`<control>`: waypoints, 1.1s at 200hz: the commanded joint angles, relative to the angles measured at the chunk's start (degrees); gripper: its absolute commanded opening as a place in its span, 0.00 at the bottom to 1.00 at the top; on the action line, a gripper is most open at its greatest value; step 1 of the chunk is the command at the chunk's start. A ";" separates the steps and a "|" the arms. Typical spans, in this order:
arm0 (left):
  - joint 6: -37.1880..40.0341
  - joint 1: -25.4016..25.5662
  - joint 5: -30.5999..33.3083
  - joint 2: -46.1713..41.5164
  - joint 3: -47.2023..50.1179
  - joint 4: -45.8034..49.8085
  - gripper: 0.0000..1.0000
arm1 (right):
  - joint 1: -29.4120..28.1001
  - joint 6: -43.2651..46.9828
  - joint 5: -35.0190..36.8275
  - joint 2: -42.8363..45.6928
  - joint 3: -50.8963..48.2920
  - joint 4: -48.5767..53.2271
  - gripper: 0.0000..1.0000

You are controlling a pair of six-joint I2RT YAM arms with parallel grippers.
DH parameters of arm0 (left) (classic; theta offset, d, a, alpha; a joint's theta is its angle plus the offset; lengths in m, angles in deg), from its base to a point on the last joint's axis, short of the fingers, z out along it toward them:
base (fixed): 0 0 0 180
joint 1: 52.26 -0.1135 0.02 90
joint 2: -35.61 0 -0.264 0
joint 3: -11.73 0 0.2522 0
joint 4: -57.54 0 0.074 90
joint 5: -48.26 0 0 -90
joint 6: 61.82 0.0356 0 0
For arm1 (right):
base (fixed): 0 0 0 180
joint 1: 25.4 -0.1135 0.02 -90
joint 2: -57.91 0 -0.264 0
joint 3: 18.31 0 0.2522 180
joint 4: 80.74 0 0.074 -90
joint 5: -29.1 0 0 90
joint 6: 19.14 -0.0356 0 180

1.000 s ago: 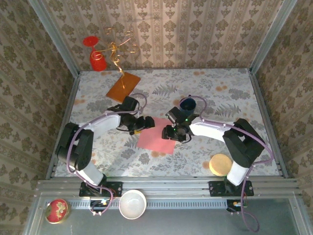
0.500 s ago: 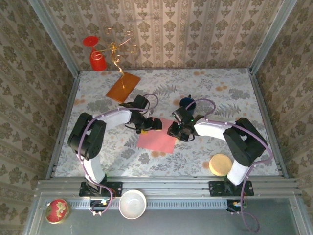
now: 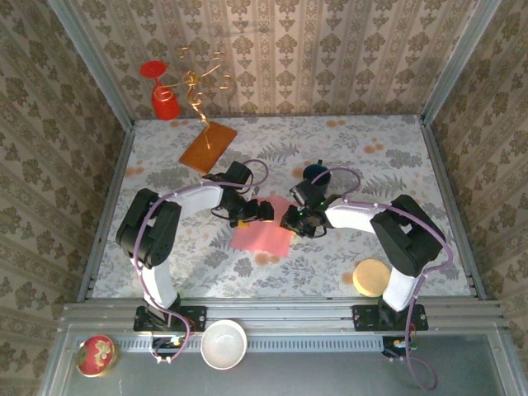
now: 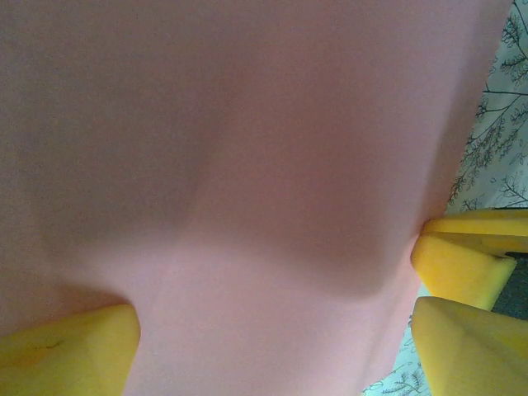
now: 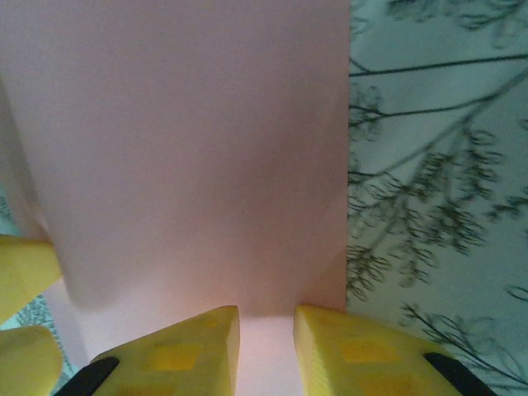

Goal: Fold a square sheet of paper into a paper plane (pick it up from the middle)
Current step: First fold in half a square sheet of paper at the center of the table.

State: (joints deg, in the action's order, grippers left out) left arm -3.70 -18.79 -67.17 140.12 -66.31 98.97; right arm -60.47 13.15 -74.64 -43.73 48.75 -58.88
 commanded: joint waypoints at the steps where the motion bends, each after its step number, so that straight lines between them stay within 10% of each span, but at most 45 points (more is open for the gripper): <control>1: -0.47 0.45 2.32 0.96 1.24 1.16 0.88 | -0.09 -1.17 -2.05 -3.03 0.14 -0.90 0.27; 72: 0.97 1.15 4.16 2.10 -0.13 3.01 0.79 | -0.08 -2.13 -8.51 -6.75 1.47 -6.07 0.23; 123: 2.48 0.23 4.43 -1.16 -0.47 1.93 0.45 | 2.98 -0.69 -7.81 0.92 -3.14 -11.26 0.26; 220: -10.08 -4.51 -21.85 -14.19 6.75 -20.75 0.28 | 9.49 4.45 -21.81 11.76 -10.93 -27.43 0.68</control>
State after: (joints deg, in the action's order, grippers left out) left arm -8.18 -23.12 -79.54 127.20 -61.56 86.00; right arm -51.09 16.47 -90.27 -32.83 38.82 -81.04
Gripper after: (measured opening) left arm 0.289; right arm 0.653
